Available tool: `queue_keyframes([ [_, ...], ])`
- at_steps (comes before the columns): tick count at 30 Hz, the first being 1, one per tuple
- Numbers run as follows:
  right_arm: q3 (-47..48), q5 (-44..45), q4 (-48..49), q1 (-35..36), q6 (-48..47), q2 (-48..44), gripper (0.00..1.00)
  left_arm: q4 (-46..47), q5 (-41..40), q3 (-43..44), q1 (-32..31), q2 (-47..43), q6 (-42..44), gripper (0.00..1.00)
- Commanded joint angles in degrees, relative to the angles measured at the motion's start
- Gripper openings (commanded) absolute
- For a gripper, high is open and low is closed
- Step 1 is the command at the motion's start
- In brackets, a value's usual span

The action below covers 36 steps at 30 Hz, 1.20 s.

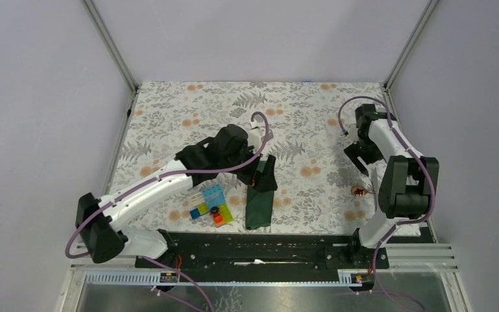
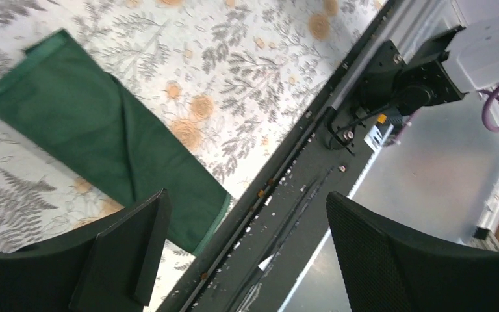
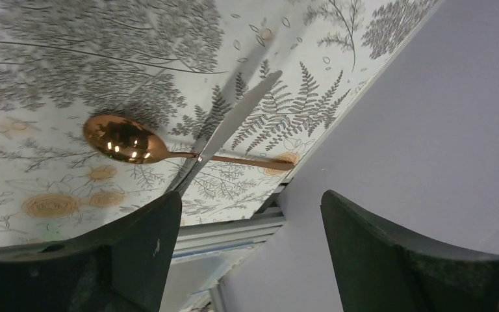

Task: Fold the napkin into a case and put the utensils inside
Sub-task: Pick up the knife from the corner of the board.

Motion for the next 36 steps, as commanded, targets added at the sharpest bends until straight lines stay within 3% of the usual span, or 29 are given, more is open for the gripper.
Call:
queue_keyframes([
  [1, -2.12, -4.1, 5.1, -7.39, -0.71, -3.73, 0.86, 2.83, -6.78, -1.22, -0.44, -4.34, 2.08, 0.96],
  [9, -3.98, -15.16, 9.85, -13.73, 6.69, -2.18, 0.88, 1.76, -12.4, -1.38, -5.29, -4.91, 3.88, 0.98],
  [13, -4.83, -18.91, 9.83, -14.62, 9.6, -0.66, 0.82, 1.03, -15.2, -1.03, -7.66, -5.12, 4.73, 0.99],
  [22, -10.27, -15.49, 14.16, -15.15, 9.88, 0.4, 0.65, 0.86, -17.56, -1.21, -9.23, -5.0, 4.85, 0.99],
  [36, -10.06, -12.52, 16.55, -15.24, 10.78, 5.03, 0.41, 0.94, -17.6, -1.08, -9.24, -4.58, 4.89, 0.99],
])
